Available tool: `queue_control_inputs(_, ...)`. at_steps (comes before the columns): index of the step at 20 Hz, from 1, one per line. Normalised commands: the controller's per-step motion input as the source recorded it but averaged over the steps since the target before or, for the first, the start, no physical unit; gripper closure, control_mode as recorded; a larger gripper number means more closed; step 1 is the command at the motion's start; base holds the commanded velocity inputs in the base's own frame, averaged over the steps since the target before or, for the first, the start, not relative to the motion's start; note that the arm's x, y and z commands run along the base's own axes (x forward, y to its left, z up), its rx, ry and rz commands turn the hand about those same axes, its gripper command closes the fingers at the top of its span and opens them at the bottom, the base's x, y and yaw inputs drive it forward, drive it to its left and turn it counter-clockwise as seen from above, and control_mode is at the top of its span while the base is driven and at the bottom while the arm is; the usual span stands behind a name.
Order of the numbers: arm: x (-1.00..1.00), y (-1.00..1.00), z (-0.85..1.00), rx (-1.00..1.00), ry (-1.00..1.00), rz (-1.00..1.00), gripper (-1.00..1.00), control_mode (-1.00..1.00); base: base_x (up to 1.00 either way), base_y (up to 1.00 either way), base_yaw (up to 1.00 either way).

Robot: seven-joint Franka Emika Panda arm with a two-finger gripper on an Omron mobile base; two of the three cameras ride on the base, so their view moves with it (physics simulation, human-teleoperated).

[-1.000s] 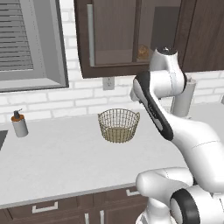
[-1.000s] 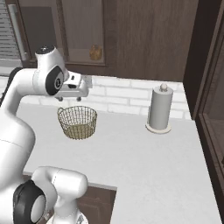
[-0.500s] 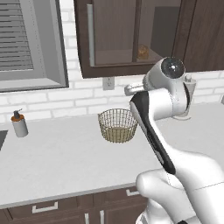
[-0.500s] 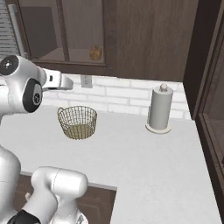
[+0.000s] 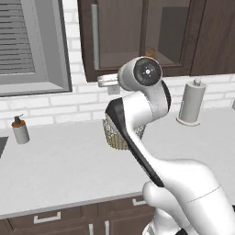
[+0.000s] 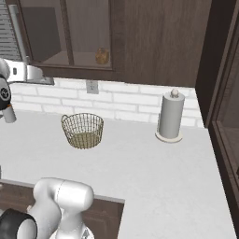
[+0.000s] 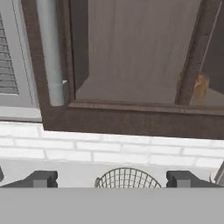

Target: Open the cabinet, pick up the bread from the cabinet and place it in the basket. Then move the basket to the dining counter.

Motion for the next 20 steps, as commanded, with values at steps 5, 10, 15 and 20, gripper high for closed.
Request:
queue_control_inputs(5, 0.18, 0.65, 0.61, 0.02, 0.01, 0.00, -1.00, -1.00, 0.00, 0.00, 0.00)
queue_control_inputs(10, 0.38, 0.28, 0.06, 0.00, 0.00, 0.00, -1.00, -1.00, 0.00, 0.00, 0.00)
queue_control_inputs(15, 0.56, 0.06, -0.10, 0.00, 0.00, 0.00, -1.00, -1.00, 0.00, 0.00, 0.00)
queue_control_inputs(20, 0.53, 0.00, -0.11, 0.00, -0.03, 0.00, -1.00, -1.00, 0.00, 0.00, 0.00)
